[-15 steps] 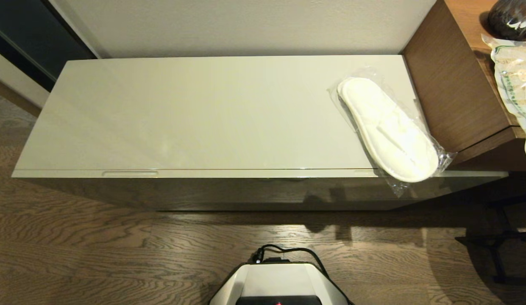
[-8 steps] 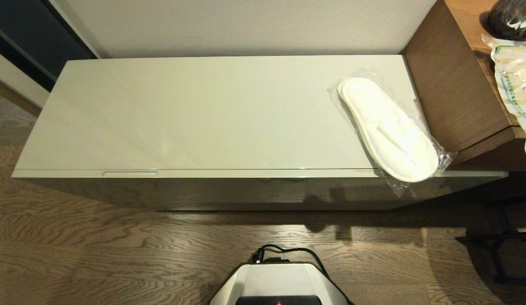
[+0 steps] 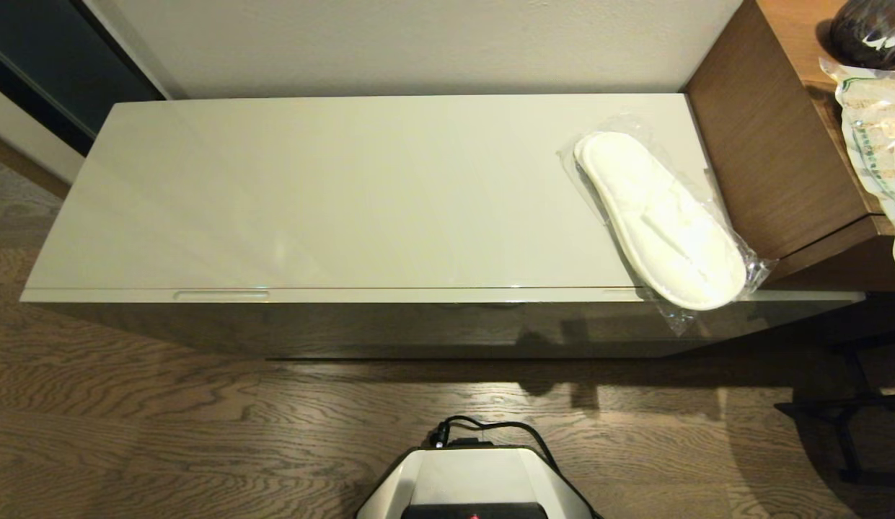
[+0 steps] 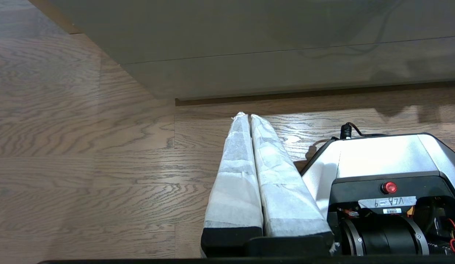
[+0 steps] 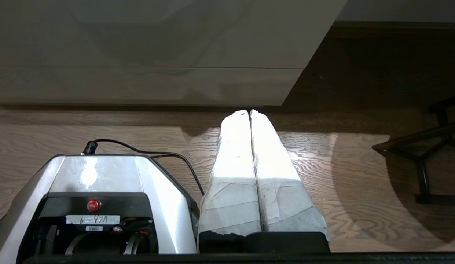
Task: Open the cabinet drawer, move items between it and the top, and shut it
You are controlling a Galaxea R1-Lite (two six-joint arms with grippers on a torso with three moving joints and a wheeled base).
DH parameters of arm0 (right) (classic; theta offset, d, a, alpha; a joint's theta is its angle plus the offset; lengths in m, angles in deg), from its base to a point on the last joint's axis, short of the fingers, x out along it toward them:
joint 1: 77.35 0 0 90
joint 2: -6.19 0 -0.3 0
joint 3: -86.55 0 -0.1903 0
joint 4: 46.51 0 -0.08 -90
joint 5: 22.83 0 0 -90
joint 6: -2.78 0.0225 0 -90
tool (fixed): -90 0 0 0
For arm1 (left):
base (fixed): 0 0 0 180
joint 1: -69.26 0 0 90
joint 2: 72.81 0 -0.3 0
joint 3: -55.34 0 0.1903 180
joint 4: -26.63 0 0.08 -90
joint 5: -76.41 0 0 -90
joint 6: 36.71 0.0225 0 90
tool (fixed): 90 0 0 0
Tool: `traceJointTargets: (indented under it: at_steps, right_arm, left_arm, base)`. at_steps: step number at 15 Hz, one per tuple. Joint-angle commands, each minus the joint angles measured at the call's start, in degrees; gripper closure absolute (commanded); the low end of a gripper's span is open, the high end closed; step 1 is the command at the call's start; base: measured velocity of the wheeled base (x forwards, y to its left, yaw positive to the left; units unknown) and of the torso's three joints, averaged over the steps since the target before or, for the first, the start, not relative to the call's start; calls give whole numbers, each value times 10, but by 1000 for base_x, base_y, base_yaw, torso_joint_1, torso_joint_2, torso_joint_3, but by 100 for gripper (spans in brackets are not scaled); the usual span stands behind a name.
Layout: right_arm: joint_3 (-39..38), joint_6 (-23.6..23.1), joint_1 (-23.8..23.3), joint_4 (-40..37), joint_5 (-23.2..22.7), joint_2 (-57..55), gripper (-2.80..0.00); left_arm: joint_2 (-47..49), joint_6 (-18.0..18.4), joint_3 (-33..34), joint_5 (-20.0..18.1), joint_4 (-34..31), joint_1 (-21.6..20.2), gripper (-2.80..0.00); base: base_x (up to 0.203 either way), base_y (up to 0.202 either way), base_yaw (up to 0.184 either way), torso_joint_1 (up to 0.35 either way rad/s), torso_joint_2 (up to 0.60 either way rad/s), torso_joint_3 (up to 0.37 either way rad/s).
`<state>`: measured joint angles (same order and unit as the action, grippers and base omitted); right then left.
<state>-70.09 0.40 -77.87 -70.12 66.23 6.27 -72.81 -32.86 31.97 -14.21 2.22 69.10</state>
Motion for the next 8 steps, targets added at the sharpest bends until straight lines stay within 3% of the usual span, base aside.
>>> traceJointTargets:
  at_steps: [1, 8]
  right_arm:
    - [-1, 0, 0, -1, 0, -1, 0]
    - [-1, 12, 0, 0, 1, -1, 0]
  left_arm:
    - [1, 0, 0, 0, -1, 0, 0]
    - [1, 0, 0, 0, 0, 0, 0]
  base:
    - [0, 0, 0, 0, 0, 0]
    - [0, 0, 0, 0, 0, 0]
